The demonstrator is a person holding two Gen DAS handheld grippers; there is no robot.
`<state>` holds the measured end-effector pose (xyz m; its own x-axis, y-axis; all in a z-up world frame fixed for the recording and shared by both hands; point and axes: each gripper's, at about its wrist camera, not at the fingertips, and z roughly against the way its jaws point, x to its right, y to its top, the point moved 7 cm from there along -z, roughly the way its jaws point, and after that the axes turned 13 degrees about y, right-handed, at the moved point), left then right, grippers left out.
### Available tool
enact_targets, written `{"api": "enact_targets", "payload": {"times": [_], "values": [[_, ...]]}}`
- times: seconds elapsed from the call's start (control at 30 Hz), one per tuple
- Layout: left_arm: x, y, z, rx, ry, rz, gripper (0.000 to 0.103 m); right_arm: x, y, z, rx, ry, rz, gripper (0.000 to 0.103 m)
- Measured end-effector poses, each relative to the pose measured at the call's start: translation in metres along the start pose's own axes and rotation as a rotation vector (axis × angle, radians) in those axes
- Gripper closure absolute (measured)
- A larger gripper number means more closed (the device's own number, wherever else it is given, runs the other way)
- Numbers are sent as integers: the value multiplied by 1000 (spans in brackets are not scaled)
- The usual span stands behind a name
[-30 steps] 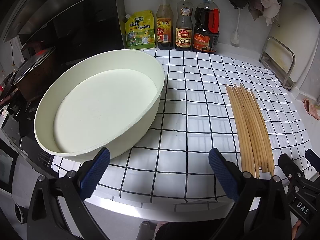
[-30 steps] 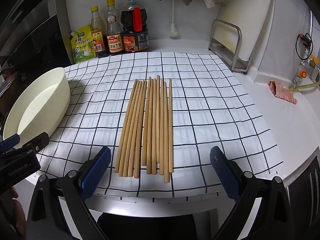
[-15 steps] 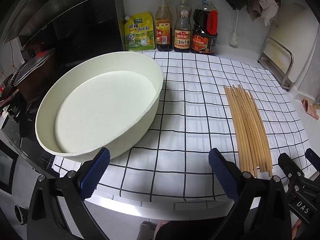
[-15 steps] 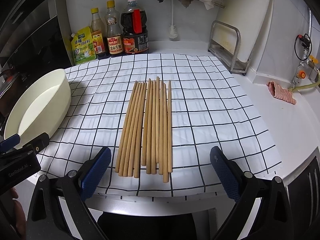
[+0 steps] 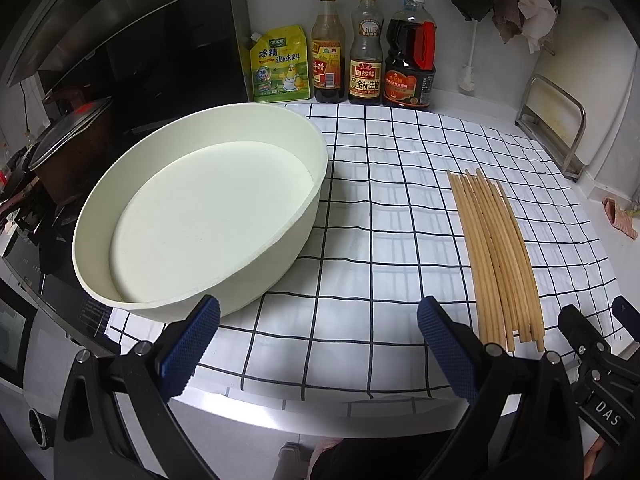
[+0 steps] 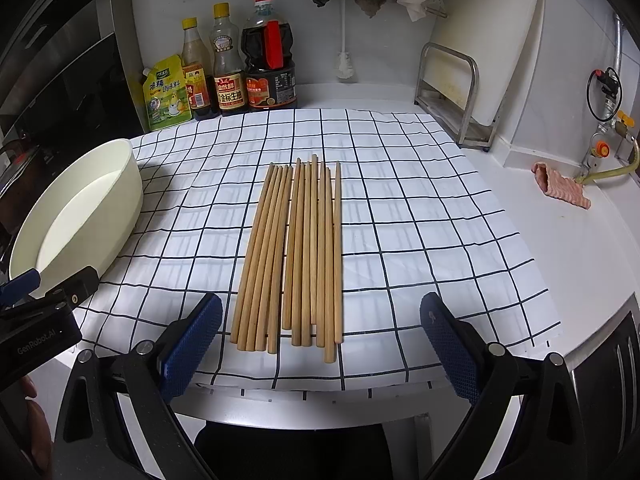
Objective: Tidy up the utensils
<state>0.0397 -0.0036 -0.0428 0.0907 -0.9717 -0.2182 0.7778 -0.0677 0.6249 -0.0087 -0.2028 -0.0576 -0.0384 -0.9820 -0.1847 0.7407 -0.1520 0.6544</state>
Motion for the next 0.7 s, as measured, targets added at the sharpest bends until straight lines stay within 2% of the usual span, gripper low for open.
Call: {"api": "enact_targets", "payload": {"times": [0.7], "values": [[-2,-2,0,6,-1,1,6,-1,-1,0,1,1,0,8]]}}
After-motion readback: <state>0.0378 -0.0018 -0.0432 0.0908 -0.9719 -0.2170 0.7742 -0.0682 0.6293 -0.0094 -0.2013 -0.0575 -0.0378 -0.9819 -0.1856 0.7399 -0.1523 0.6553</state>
